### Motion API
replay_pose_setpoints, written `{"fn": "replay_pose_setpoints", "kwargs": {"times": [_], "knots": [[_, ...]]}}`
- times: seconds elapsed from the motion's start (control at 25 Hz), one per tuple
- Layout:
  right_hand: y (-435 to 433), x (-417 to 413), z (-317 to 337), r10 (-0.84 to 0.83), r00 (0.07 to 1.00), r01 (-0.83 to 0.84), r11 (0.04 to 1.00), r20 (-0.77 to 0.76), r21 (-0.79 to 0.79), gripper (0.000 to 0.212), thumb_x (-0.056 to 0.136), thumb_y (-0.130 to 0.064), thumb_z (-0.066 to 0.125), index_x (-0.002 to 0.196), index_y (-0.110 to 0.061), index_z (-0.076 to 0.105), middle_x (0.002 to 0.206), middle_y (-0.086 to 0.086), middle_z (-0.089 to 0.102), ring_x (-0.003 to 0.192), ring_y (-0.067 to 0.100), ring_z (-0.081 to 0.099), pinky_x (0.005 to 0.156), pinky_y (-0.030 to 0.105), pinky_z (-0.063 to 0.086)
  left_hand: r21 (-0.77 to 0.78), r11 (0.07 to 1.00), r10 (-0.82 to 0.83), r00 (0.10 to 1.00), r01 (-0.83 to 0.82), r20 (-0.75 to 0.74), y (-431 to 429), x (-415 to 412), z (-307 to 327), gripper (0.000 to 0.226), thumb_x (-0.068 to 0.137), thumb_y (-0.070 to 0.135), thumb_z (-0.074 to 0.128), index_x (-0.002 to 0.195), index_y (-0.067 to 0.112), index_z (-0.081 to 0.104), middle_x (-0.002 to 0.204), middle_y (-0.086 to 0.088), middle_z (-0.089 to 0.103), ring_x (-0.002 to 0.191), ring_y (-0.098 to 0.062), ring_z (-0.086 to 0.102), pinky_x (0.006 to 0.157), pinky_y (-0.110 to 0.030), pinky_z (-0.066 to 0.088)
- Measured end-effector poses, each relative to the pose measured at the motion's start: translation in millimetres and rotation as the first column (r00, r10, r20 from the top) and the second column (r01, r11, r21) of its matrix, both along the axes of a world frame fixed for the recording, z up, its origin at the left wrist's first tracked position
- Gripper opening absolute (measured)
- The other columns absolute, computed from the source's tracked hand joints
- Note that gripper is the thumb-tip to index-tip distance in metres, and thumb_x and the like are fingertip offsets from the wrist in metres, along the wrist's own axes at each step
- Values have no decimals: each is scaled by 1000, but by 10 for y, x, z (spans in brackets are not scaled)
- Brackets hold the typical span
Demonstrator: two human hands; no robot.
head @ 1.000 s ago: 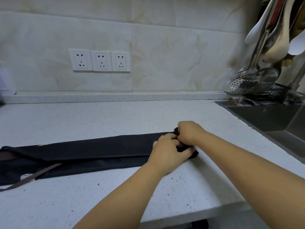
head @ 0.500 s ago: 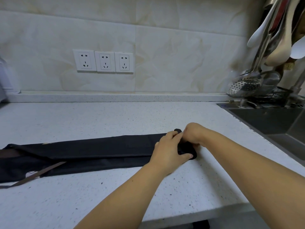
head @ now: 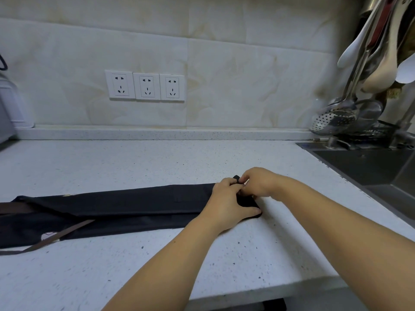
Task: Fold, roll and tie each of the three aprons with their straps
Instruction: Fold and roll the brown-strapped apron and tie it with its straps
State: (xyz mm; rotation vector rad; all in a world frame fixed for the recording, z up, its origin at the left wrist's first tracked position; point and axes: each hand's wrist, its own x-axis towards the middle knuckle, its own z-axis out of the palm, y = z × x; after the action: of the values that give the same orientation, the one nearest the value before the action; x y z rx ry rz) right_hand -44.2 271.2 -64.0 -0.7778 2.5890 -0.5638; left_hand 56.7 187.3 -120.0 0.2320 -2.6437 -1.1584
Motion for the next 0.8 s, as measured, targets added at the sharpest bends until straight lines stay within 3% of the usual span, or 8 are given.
{"fn": "replay_pose_setpoints", "kwargs": {"times": [0.08,0.16,0.32,0.4,0.48,0.6,0.68,0.8], "knots": [[106,-24,52,-57,971,83,991,232,-102,27,87,-9,65,113,-18,63,93,8,71,75,19,65,84,31,55,-20,1000,-11,999,12,37,-42,9,8,70,76,46,77,137,23,52,146,9,32,136,-10,28,105,-21,28],[101,-27,9,-114,951,146,985,287,-92,35,85,-10,68,115,-25,58,88,7,71,76,21,67,84,35,57,-16,1000,-14,998,15,57,-70,19,17,71,75,46,78,137,21,53,144,9,34,133,-10,34,107,-22,31],[-69,-16,-70,-162,983,155,985,89,78,16,77,-10,64,92,-11,58,79,10,59,71,24,53,63,31,46,118,993,23,997,-14,-72,-75,40,33,36,76,44,78,99,18,68,108,3,59,93,-8,56,79,-22,49],[-121,16,-61,-148,988,142,982,39,128,11,75,-10,62,85,-8,59,75,9,54,69,24,50,61,28,41,177,984,44,996,-29,-83,-81,45,27,41,76,44,78,106,20,64,108,9,53,94,-3,54,75,-15,45],[-165,67,-49,-106,994,108,984,-19,144,7,80,-12,58,85,-7,57,78,7,55,70,22,51,60,27,40,170,985,7,1000,-2,-29,-72,34,24,57,76,46,77,125,27,57,119,12,44,103,-2,50,84,-15,42],[-256,216,-80,-19,968,70,978,-250,196,9,87,-16,49,83,-11,44,79,0,49,66,14,45,53,23,33,-135,986,101,995,-98,15,-90,21,13,49,78,61,66,118,33,59,118,16,49,116,-12,42,95,-31,37],[-337,324,-141,21,910,71,976,-415,204,9,91,-18,47,97,-12,45,94,3,49,74,17,44,56,25,32,-391,904,224,970,-173,89,-112,80,45,46,79,69,53,114,39,57,116,17,51,116,-15,35,94,-37,30],[-411,427,-210,63,862,69,969,-503,239,25,94,-19,46,117,-9,47,116,12,48,84,22,40,67,29,34,-404,901,236,959,-155,158,-158,140,32,46,81,68,50,114,36,54,111,13,55,112,-19,37,88,-39,33]]}}
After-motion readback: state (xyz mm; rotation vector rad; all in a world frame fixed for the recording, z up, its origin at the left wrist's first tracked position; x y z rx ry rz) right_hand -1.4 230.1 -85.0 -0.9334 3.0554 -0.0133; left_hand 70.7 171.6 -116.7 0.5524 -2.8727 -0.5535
